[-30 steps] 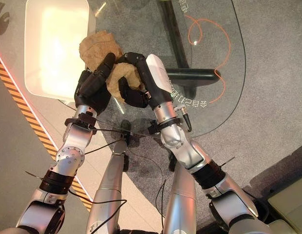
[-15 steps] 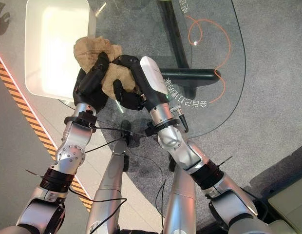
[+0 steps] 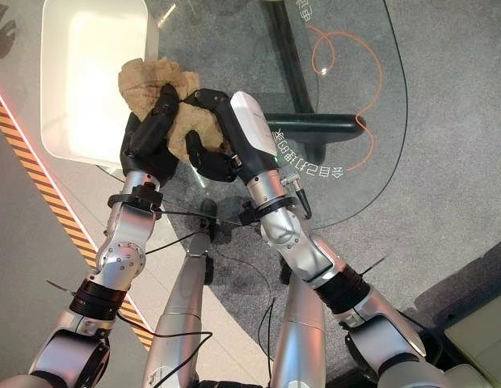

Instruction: Wipe the table with a cloth and put it in the basket.

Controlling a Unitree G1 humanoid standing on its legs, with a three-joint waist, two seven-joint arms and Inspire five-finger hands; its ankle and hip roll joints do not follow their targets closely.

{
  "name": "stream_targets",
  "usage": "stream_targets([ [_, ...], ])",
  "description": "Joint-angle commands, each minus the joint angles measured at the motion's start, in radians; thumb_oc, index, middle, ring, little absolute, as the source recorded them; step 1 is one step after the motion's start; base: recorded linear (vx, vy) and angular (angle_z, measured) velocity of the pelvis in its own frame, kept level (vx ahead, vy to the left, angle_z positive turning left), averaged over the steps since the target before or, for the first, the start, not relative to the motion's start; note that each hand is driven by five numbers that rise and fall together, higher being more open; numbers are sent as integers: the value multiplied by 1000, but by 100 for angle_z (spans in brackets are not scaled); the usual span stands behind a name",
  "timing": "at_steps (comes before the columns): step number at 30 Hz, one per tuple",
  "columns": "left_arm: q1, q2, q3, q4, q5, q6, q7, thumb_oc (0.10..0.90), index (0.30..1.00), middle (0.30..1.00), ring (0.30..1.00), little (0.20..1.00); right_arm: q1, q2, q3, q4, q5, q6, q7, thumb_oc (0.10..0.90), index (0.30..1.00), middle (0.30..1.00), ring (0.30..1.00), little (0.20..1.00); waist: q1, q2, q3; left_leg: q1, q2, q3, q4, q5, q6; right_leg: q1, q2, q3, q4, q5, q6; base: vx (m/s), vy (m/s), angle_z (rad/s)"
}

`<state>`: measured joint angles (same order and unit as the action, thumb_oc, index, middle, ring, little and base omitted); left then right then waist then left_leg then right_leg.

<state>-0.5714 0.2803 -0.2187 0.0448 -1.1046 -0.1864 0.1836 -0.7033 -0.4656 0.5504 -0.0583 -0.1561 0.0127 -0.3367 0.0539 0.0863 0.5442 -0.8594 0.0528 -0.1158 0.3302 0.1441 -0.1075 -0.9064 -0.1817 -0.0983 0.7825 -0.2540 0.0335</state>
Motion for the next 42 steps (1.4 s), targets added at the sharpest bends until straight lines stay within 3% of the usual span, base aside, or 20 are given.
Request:
stream_targets([
  [1, -88, 1, 57, -118, 61, -135, -1, 100, 300, 300, 300, 200, -147, 81, -55, -195, -20, -124, -23, 800, 900, 900, 900, 900, 4, -16, -24, 22, -103, 109, 124, -163, 120, 31, 64, -26, -238, 180, 9, 0, 0, 0],
  [14, -89, -20, 95, -115, 173, -261, 148, 100, 300, 300, 300, 200, -147, 105, -56, -186, -32, -116, -31, 800, 900, 900, 900, 900, 11, -20, -24, 14, -105, 102, 131, -163, 119, 25, 66, -28, -226, 171, 5, 0, 0, 0],
  [31, -106, -29, 121, -108, 247, -318, 273, 100, 300, 300, 300, 200, -161, 118, -53, -185, -33, -101, -32, 800, 900, 900, 900, 900, 13, -23, -24, 15, -105, 99, 134, -165, 114, 26, 67, -28, -219, 163, 3, 0, 0, 0],
  [42, -109, -45, 139, -101, 235, -359, 299, 100, 300, 300, 300, 200, -160, 130, -57, -183, -38, -101, -32, 800, 900, 900, 900, 900, 13, -23, -24, 10, -107, 97, 142, -170, 114, 21, 69, -26, -211, 158, 1, 0, 0, 0],
])
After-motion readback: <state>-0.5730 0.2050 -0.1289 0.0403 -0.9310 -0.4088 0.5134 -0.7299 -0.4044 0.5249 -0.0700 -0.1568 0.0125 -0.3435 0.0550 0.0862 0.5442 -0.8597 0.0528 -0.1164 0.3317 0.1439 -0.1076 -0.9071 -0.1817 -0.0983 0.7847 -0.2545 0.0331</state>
